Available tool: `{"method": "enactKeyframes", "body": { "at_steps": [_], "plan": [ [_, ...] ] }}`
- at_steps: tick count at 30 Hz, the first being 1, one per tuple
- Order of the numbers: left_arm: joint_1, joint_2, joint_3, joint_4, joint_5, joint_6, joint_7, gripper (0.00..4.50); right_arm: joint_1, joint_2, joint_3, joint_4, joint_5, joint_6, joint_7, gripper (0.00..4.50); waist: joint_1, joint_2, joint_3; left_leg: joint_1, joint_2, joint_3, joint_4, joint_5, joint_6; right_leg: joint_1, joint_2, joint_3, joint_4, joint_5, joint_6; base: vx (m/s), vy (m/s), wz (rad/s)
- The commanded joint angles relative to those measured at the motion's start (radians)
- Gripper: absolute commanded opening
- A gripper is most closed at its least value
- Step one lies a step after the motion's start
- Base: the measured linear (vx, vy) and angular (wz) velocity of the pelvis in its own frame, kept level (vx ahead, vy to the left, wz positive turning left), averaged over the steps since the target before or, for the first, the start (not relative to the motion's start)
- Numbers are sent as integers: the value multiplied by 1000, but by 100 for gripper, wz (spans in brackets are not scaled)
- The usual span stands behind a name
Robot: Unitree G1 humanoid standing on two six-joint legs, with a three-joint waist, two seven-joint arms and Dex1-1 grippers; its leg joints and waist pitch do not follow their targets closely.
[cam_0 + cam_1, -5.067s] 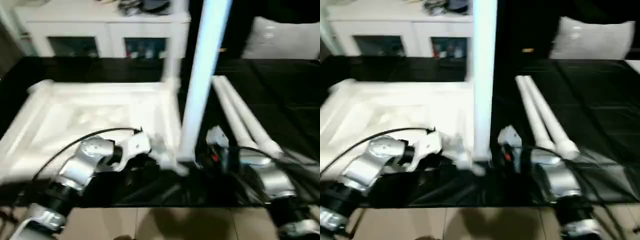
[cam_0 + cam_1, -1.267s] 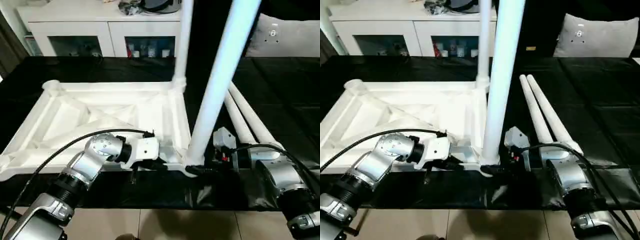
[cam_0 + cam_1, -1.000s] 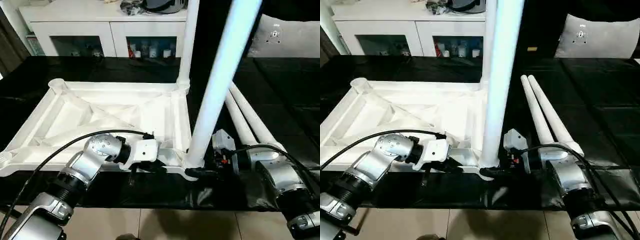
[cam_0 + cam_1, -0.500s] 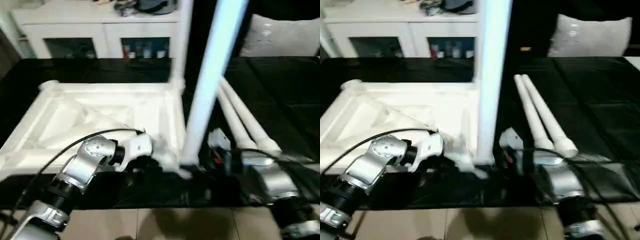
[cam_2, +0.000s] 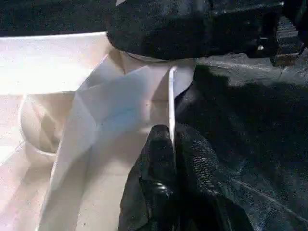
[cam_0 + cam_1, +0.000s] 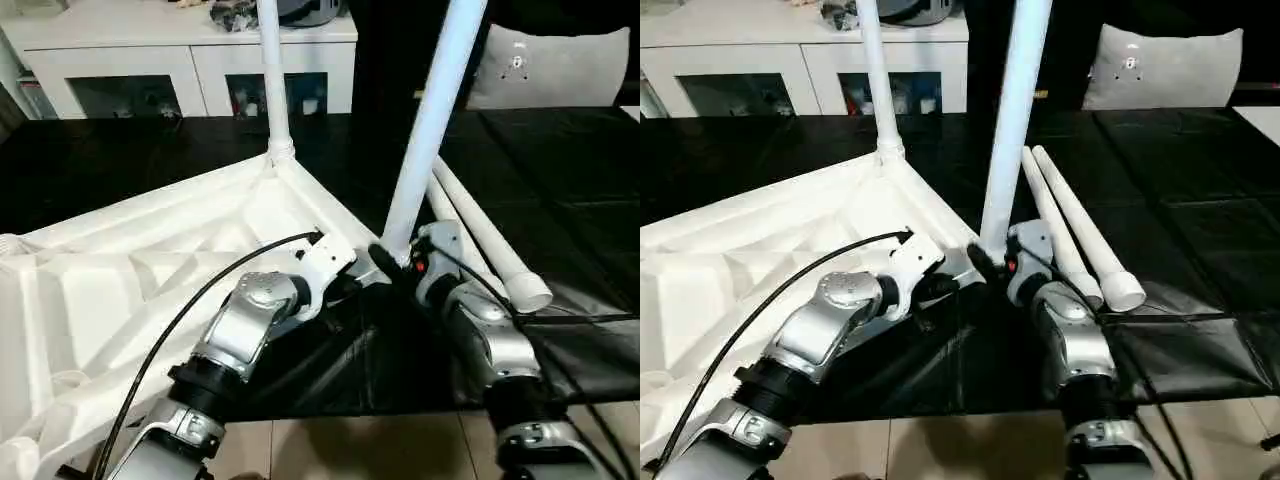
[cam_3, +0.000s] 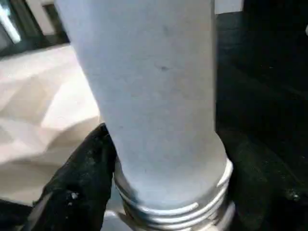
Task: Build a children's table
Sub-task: Rotate leg to tighten
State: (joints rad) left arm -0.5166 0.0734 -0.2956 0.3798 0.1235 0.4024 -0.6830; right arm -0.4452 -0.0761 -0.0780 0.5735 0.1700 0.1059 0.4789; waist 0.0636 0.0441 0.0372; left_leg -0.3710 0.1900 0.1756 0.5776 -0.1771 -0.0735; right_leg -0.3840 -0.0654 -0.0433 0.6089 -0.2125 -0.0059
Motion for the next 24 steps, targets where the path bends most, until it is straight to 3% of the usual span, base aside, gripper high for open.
{"method": "enactKeyframes", "body": {
  "at_steps": [1,6,9,11,13,15,17,18,21,22,24],
  "plan": [
    [-30,-54,-64,-7,-12,-82,-11,0,3,49,67,7,15,22,59,381,5,-10,-53,3,35,-13,-62,-164,82,40,-71,36,-77,-78,-219,0,0,0],
    [-47,-31,-58,34,28,-110,27,0,17,16,72,-14,-24,-34,69,424,8,-14,-48,6,37,-13,-69,-218,59,36,-74,37,-86,-192,-197,0,0,0],
    [-77,-15,-38,88,45,-118,72,0,45,-48,95,-80,-38,-58,127,444,22,-16,-49,9,37,-12,-67,-204,59,36,-72,39,-86,-184,-181,0,0,0],
    [-88,-20,-9,109,11,-107,44,0,63,-76,95,-123,-12,-34,182,444,29,-19,-49,7,36,-11,-65,-189,65,39,-72,40,-82,-145,-180,0,0,0],
    [-96,-23,16,119,-10,-103,29,43,79,-112,93,-162,-5,-23,214,450,27,-21,-50,3,34,-12,-62,-171,81,42,-72,37,-79,-111,-185,0,0,0],
    [-99,-23,20,126,-9,-114,36,54,85,-123,91,-176,-3,-20,223,450,28,-25,-51,1,34,-12,-61,-158,87,45,-73,36,-78,-102,-189,0,0,0],
    [-106,-20,26,140,4,-160,75,65,95,-156,76,-210,15,15,249,450,29,-20,-55,0,37,-14,-58,-141,98,45,-74,36,-74,-67,-200,0,0,0],
    [-108,-23,38,141,-2,-163,93,65,97,-173,73,-223,26,27,272,450,26,-23,-57,-2,36,-14,-56,-123,101,48,-70,34,-69,-20,-209,0,0,0],
    [-103,-35,92,108,-65,-132,94,65,104,-231,79,-263,71,59,375,450,30,-25,-61,-3,36,-12,-48,-95,127,50,-71,34,-59,67,-236,0,0,0],
    [-94,-24,99,81,-76,-125,73,65,105,-249,83,-279,89,66,422,450,31,-28,-64,-11,34,-12,-41,-57,152,51,-71,33,-50,131,-247,0,0,0],
    [-72,10,93,37,-66,-121,46,65,100,-269,91,-300,116,88,484,450,32,-30,-64,-13,34,-11,-38,-50,173,48,-70,31,-49,141,-251,0,0,0]
  ]
}}
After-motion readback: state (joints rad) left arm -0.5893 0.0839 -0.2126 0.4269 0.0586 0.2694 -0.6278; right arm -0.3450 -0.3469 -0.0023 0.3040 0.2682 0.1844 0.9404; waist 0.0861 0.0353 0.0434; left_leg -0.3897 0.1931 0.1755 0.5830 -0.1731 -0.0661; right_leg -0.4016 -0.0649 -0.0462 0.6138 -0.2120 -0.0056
